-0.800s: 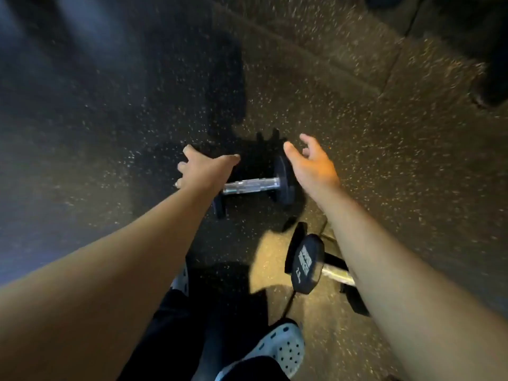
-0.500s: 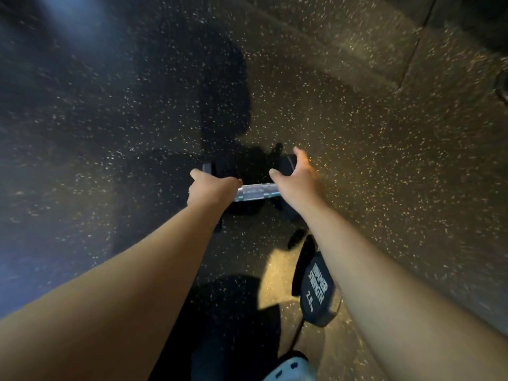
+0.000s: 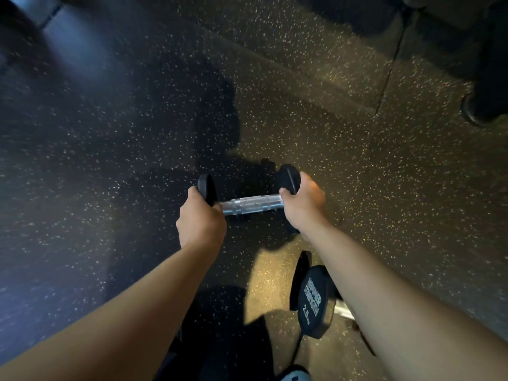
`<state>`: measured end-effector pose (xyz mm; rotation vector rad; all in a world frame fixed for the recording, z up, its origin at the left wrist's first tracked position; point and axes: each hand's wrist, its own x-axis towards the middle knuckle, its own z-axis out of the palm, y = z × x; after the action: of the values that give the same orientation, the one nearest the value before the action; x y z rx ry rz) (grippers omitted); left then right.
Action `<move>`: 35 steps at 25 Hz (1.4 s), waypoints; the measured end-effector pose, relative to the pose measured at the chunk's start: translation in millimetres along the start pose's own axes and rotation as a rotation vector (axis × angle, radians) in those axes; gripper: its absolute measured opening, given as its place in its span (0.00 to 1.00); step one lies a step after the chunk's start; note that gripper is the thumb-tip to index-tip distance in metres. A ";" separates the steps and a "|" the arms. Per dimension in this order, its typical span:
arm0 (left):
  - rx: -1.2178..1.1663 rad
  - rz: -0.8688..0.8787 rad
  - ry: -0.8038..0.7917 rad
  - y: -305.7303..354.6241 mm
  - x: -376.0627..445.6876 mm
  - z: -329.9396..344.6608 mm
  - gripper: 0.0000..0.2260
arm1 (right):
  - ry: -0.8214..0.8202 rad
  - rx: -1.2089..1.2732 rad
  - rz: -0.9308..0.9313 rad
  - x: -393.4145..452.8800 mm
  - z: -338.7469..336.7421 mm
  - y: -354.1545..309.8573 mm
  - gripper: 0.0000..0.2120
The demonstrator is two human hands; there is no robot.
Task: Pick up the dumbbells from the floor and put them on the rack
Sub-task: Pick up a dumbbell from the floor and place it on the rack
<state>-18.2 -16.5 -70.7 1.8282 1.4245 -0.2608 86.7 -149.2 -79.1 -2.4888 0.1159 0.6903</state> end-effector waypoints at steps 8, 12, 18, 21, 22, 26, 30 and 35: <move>-0.152 0.200 0.253 139.2 -93.1 -170.9 0.04 | 0.137 0.244 -0.158 -98.1 -158.2 -158.3 0.28; -0.284 0.336 0.378 219.4 -144.9 -290.0 0.04 | 0.210 0.365 -0.289 -160.7 -250.9 -267.8 0.27; -0.714 0.500 0.359 321.5 -202.6 -472.8 0.07 | 0.395 0.471 -0.512 -237.3 -362.0 -438.5 0.18; -0.772 0.532 0.364 356.5 -216.1 -555.1 0.07 | 0.422 0.511 -0.585 -272.4 -397.6 -518.5 0.18; -0.786 0.547 0.394 366.4 -217.4 -578.6 0.07 | 0.422 0.521 -0.617 -280.7 -405.9 -543.1 0.17; -0.788 0.585 0.523 404.7 -203.3 -655.5 0.09 | 0.403 0.564 -0.697 -291.8 -427.1 -634.2 0.19; -0.762 0.607 0.604 443.6 -169.4 -705.5 0.12 | 0.379 0.569 -0.752 -268.5 -434.9 -706.4 0.20; -0.813 0.584 0.655 512.0 -104.1 -742.8 0.10 | 0.375 0.561 -0.823 -197.7 -438.3 -796.1 0.20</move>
<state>182.9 384.5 719.0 1.5556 1.0520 1.1353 289.5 279.4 721.1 -1.8420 -0.4881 -0.1483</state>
